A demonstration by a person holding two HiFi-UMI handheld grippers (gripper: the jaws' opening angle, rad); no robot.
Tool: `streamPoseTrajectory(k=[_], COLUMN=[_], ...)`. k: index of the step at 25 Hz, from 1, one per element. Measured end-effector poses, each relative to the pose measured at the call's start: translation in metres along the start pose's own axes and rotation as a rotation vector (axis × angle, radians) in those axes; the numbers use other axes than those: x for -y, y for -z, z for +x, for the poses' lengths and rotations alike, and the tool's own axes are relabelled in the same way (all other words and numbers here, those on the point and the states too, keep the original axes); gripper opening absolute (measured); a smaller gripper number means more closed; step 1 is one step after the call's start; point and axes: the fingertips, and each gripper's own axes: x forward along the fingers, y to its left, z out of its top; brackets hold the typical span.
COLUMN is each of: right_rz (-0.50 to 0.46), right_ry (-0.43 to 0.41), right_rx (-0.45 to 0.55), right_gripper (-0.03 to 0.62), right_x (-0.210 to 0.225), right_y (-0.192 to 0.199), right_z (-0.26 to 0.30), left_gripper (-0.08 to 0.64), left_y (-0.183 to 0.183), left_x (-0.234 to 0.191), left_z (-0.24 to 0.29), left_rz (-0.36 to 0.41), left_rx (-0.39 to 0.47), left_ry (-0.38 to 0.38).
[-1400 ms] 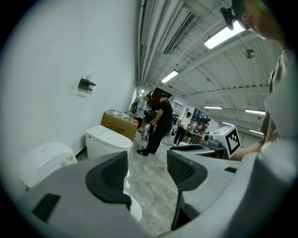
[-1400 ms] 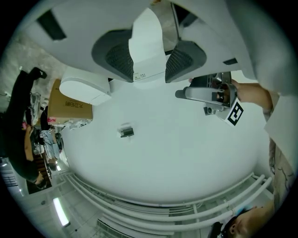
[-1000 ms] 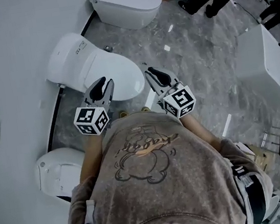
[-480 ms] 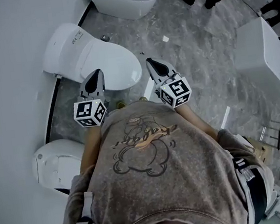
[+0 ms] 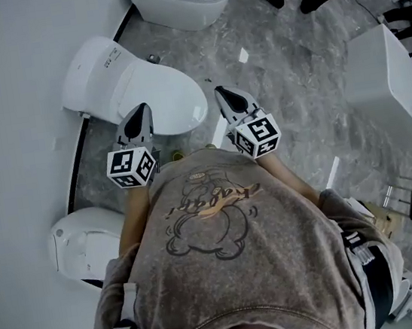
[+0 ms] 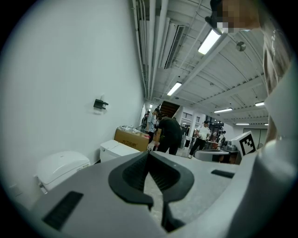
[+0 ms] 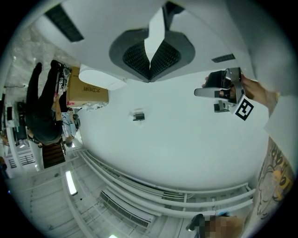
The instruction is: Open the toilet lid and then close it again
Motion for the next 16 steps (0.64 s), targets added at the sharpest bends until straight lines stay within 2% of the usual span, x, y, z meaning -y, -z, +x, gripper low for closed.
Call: streamPoseTrajectory(k=[16], right_rz=[0.001], right_ry=[-0.002], right_rx=[0.004], right_gripper=[0.028], right_x=[0.0010], right_y=[-0.0015], right_z=[0.0019], left_gripper=[0.009], left_y=[-0.0003], left_x=[-0.0056], left_z=[-0.0054], left_rz=[-0.019], left_rx=[0.010], left_ry=[-0.025])
